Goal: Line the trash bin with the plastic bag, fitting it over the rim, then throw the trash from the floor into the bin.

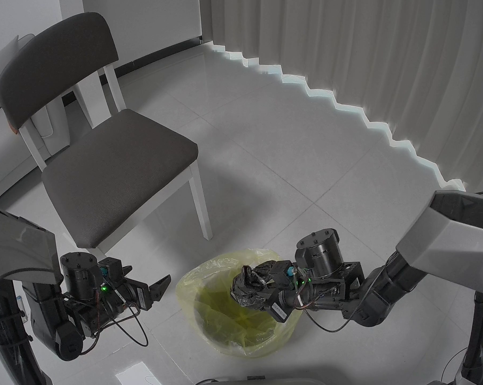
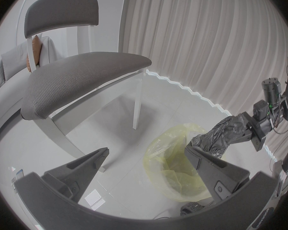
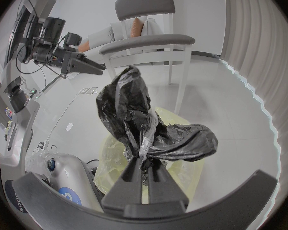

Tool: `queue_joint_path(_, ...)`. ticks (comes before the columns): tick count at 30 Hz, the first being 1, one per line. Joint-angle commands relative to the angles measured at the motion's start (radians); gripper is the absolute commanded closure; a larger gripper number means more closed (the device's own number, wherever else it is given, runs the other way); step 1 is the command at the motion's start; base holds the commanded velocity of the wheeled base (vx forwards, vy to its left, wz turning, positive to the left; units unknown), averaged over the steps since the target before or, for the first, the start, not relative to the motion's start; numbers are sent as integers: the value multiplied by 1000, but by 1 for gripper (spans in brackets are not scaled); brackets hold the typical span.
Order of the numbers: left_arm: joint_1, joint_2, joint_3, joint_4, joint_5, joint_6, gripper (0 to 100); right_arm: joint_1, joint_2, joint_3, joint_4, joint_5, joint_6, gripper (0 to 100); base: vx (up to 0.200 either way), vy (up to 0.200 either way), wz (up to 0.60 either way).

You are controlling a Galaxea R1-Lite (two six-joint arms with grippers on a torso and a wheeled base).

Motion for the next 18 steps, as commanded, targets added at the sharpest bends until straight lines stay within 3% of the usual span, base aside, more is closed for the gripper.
queue_joint_path(1, -1, -7, 7, -18, 0, -7, 0, 17, 82, -59, 9, -2, -1, 100, 0, 0, 0)
queue_joint_path(7, 10, -22, 21, -18, -1, -10, 0, 25, 94, -79, 29, -5, -1, 100, 0, 0, 0)
queue_joint_path(18, 1, -16, 27, -18, -1, -10, 0, 86, -1, 32, 14, -6, -1, 100, 0, 0, 0)
